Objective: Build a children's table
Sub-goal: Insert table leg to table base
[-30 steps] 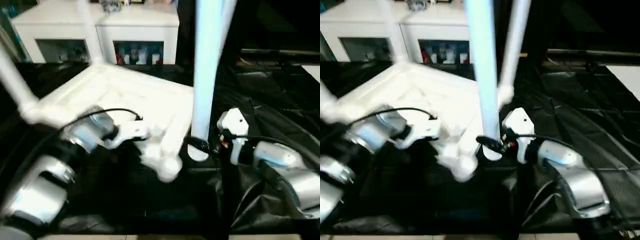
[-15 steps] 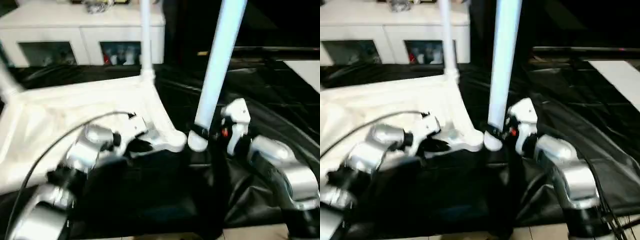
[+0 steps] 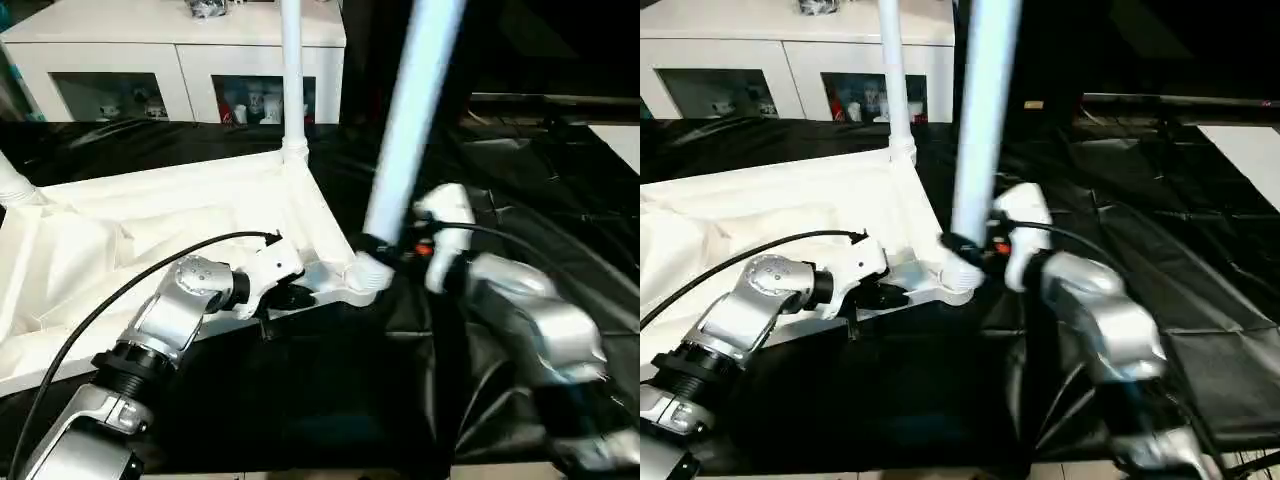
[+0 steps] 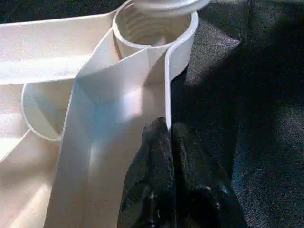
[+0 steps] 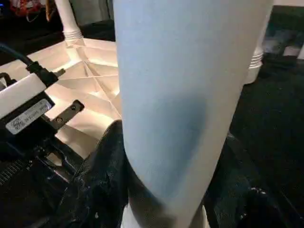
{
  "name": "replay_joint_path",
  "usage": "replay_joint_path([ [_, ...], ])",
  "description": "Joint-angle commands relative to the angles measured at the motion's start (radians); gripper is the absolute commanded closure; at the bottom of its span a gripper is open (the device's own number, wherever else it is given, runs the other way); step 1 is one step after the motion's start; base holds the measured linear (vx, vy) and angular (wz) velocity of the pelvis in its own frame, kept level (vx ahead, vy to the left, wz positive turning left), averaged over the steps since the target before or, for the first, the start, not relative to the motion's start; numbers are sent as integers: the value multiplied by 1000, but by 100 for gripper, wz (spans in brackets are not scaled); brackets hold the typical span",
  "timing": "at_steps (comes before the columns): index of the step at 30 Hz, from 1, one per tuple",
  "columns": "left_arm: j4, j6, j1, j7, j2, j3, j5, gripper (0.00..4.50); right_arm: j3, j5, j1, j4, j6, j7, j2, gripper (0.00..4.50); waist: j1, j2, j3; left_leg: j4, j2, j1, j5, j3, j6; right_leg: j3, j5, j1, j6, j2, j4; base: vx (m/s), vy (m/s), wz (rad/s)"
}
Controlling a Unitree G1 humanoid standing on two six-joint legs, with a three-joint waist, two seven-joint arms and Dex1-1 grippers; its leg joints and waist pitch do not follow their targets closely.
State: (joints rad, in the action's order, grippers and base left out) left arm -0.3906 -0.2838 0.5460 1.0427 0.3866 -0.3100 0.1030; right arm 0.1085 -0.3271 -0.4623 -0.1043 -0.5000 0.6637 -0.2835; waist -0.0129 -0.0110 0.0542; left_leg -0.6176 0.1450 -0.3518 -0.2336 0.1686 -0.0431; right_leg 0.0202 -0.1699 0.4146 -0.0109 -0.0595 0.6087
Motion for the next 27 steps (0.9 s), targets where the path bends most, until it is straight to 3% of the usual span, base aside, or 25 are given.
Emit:
replay_joint_path([
  [1, -36, -19, -21, -13, 17, -28, 42, 450, 9, 13, -31, -36, 13, 9, 1, 265, -5, -12, -57, 83, 71, -5, -132, -25, 31, -44, -309, -51, -215, -83, -77, 0, 0, 0],
  [5, -39, -16, -18, -5, 22, -33, 36, 450, 21, 41, -55, -94, 29, 7, 2, 265, -8, -12, -57, 82, 71, -6, -116, -23, 36, -43, -271, -53, -230, -83, -74, 0, 0, 0],
  [11, -37, -16, -16, 1, 28, -40, 31, 450, 30, 59, -76, -157, 49, 23, 2, 265, -7, -12, -55, 83, 71, -5, -141, -24, 32, -43, -311, -52, -224, -84, -77, 0, 0, 0],
  [14, -34, -16, -17, 11, 32, -43, 30, 450, 36, 64, -89, -203, 60, 35, 8, 265, -6, -10, -58, 83, 71, -5, -132, -24, 31, -43, -289, -53, -233, -84, -74, 0, 0, 0],
  [20, -37, -15, -14, 18, 38, -44, 29, 450, 5, 47, -113, -276, 78, 32, 34, 265, -3, -10, -56, 84, 71, -6, -145, -24, 29, -43, -301, -54, -235, -85, -76, 0, 0, 0],
  [24, -37, -15, -15, 21, 43, -48, 27, 450, -45, 16, -112, -348, 88, 32, 51, 265, 2, -9, -54, 86, 72, -4, -180, -26, 21, -44, -350, -50, -228, -86, -81, 0, 0, 0],
  [27, -34, -18, -17, 20, 44, -47, 24, 450, -74, -4, -93, -379, 105, 36, 56, 265, 3, -10, -55, 87, 73, -5, -175, -26, 22, -43, -329, -51, -232, -84, -79, 0, 0, 0],
])
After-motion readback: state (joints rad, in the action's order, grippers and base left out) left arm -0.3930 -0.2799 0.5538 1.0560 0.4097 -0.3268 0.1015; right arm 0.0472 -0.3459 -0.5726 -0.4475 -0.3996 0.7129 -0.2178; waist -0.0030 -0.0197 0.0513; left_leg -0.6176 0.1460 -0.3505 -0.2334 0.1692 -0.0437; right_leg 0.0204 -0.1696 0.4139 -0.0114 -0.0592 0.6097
